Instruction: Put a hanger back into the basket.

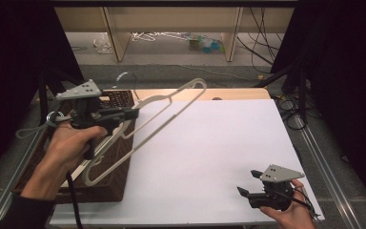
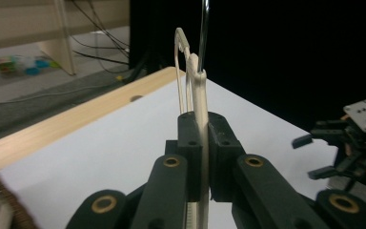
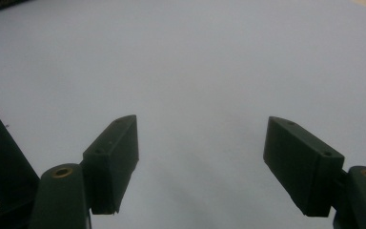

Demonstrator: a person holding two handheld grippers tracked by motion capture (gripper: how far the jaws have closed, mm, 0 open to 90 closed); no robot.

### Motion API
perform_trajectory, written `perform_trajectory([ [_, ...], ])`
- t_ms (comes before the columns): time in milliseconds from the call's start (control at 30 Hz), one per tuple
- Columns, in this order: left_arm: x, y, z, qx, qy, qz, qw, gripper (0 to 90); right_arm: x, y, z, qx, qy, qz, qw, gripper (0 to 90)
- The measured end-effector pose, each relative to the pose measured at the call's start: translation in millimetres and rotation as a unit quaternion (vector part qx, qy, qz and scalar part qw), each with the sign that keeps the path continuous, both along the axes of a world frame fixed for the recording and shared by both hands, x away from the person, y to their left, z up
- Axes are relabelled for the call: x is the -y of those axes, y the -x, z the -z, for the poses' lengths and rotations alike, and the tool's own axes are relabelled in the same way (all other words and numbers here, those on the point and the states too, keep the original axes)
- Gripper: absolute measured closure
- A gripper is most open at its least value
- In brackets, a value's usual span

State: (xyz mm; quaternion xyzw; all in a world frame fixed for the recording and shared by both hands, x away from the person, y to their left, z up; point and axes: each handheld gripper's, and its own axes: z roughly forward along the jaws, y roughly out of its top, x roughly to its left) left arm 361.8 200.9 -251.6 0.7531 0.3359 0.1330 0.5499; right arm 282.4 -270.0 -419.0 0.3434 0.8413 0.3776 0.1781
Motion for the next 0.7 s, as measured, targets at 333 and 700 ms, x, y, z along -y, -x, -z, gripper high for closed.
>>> perform_trajectory([
  [333, -70.4, -8.5, 14.5, 0.018, -0.002, -0.076, 0.997, 85.5, -3.0, -0.5, 3.4, -0.011, 0.006, -0.005, 0.9999, 28.6],
  [700, -115.8, -19.2, 35.1, 0.035, -0.017, -0.135, 0.9901, 85.5, -3.0, -1.4, 5.7, -0.012, 0.009, -0.009, 0.9998, 28.6],
])
